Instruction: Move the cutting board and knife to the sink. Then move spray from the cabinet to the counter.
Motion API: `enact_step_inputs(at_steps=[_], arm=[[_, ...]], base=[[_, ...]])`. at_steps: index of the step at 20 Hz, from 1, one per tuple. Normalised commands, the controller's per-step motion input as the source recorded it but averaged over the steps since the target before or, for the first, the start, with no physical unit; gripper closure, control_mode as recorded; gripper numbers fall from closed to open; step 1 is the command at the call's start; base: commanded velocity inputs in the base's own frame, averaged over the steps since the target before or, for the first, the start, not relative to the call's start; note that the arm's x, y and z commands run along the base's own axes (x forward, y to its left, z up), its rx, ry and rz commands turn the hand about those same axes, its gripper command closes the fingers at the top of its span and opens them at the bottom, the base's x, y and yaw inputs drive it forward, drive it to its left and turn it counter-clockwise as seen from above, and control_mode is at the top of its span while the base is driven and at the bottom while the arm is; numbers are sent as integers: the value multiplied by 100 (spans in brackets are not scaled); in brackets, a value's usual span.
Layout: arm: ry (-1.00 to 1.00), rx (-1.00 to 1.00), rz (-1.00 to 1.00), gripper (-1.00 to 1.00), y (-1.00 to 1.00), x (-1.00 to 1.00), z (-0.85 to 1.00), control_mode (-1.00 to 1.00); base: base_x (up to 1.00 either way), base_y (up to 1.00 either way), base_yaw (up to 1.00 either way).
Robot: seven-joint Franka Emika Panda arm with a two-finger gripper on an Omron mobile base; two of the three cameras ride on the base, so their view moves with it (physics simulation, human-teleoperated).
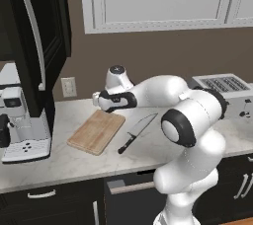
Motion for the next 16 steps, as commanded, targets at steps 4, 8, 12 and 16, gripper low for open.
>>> enact_step_inputs(at_steps=[4,8,12,16], arm=[[0,-1,-1,-100,17,25,-14,-100],[0,-3,-2,-100,13,24,-11,-100],[0,-3,-5,-100,3,22,-10,-100],[0,0,-5,-100,0,26,-9,-100]], base=[[0,0,0],[0,0,0],[0,0,0],[0,0,0]])
